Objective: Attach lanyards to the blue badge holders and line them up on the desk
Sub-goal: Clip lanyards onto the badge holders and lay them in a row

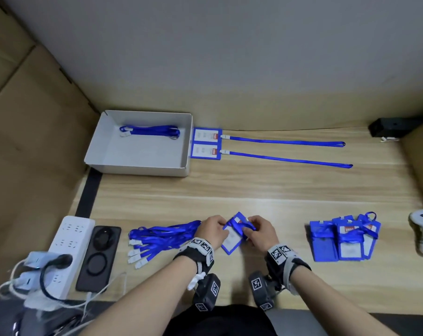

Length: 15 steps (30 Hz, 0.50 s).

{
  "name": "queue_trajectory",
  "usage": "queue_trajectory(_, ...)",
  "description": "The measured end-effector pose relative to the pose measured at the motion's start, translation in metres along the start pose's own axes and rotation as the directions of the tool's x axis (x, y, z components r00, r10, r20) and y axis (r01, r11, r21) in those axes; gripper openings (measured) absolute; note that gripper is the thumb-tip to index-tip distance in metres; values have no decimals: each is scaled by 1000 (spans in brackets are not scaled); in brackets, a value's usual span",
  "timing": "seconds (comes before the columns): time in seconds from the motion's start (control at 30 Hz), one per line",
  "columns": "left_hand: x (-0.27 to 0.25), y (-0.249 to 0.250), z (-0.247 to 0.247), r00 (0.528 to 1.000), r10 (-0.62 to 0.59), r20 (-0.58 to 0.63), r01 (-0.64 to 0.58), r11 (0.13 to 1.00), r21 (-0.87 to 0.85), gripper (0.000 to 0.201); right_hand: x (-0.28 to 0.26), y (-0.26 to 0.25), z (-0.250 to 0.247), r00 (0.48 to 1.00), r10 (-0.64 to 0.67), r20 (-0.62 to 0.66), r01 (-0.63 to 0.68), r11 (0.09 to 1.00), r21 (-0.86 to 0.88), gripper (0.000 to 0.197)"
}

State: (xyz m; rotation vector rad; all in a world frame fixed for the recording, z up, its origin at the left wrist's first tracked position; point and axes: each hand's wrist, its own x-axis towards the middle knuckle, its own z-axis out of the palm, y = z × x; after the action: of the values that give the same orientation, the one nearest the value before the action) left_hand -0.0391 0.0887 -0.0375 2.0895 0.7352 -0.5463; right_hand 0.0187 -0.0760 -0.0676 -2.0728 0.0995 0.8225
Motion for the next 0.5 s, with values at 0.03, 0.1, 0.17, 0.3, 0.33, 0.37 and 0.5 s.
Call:
queue_trajectory(0.03,-1,0,-2,1000,25,-18,-25,999,24,26,1,1,2,1000,-16,19,17,999,-35,14)
queue_trajectory(0.1,-2,2,-4,996,81,-44,-77,994,81,26,1,-2,1,998,-33,54,38,996,-81,14)
queue_trajectory(0.17,-1,6,-3,992,110,-60,-101,985,138,26,0,-5,-1,997,-43,68,48,995,-87,14)
queue_trajectory(0.3,3,13,0,989,135,-63,-122,975,186,19,-4,-15,-9,997,-61,47,63,996,-62,16)
queue_trajectory(0.33,4,14,0,986,155,-62,-139,968,207,16,-4,-16,-11,998,-52,41,55,996,-68,15)
queue_trajectory(0.37,5,15,1,982,181,-57,-163,958,234,13,-4,-16,-12,998,-48,36,50,995,-83,17)
queue_trajectory(0.5,7,20,0,959,279,-42,-249,905,344,13,-5,-17,-17,997,-65,50,70,990,-121,20)
